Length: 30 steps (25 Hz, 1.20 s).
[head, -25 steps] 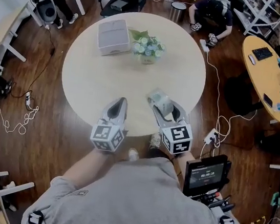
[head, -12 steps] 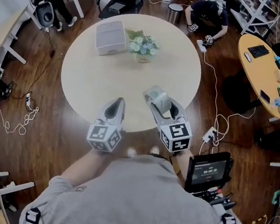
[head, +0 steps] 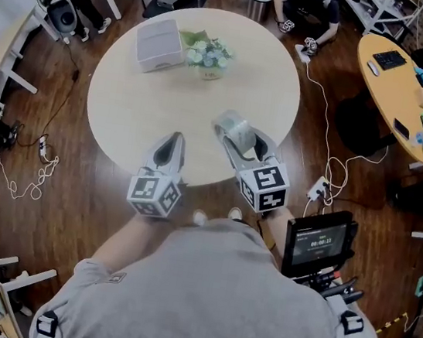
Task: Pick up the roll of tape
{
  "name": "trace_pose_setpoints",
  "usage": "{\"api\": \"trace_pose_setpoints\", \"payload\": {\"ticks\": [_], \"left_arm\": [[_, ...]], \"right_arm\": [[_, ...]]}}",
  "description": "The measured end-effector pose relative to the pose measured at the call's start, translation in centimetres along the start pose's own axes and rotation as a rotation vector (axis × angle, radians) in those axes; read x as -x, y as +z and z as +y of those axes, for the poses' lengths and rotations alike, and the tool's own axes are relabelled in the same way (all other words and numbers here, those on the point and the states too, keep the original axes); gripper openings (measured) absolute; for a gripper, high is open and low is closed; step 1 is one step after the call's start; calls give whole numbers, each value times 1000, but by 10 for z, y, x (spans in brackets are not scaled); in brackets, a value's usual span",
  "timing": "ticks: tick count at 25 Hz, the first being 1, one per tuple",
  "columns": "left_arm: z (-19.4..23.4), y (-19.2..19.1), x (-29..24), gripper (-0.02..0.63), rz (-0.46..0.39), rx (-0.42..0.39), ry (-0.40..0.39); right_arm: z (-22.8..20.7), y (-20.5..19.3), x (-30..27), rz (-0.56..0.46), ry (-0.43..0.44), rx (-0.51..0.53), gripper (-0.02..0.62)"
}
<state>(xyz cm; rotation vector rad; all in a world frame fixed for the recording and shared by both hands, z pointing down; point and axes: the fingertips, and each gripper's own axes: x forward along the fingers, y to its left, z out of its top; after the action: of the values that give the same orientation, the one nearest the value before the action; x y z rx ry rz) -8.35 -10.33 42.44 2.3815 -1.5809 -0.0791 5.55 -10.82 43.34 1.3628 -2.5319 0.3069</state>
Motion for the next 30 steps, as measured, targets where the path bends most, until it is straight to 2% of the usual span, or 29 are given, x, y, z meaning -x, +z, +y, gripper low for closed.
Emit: {"api": "trace_pose_setpoints", "payload": {"ticks": [30], "left_arm": [[2,-5,-12,2,2,6,16]], "right_arm": [[-10,3,-11,9,7,11,238]]}}
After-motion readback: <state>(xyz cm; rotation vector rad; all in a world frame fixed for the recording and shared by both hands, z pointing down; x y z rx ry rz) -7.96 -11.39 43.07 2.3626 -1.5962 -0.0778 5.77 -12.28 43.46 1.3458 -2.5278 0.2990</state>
